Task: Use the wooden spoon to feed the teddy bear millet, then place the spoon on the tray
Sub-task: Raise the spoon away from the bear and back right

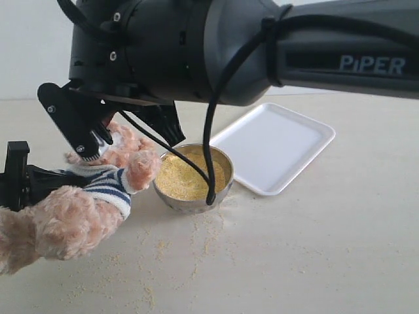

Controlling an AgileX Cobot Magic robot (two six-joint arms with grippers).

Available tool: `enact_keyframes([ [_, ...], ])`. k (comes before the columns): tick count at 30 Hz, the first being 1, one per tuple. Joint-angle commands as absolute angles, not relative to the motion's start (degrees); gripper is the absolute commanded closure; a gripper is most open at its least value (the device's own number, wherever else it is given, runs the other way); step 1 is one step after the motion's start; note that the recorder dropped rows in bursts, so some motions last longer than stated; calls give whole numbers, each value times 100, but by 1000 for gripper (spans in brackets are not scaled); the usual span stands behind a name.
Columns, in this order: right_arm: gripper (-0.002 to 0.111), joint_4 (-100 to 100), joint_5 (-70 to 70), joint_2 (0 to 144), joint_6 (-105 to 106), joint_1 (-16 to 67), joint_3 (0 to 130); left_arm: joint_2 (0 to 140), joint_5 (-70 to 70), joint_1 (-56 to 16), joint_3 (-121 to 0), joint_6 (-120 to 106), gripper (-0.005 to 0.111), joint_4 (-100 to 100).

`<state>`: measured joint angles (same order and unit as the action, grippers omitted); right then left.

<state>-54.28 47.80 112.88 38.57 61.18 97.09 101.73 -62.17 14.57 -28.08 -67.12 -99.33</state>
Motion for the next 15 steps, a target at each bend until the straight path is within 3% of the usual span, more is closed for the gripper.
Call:
enact_keyframes([
  [1,109,-5441,4827,11253,3190,6120,9710,10184,-6414,1462,-2838,-6721,102,-9995],
  [10,109,-5293,4795,10697,2556,6030,9722,10184,-6414,1462,-2838,-6721,102,-9995],
  [15,109,-4343,4800,10209,2635,5540,9722,10184,-6414,1462,-2838,-6721,102,-9995],
])
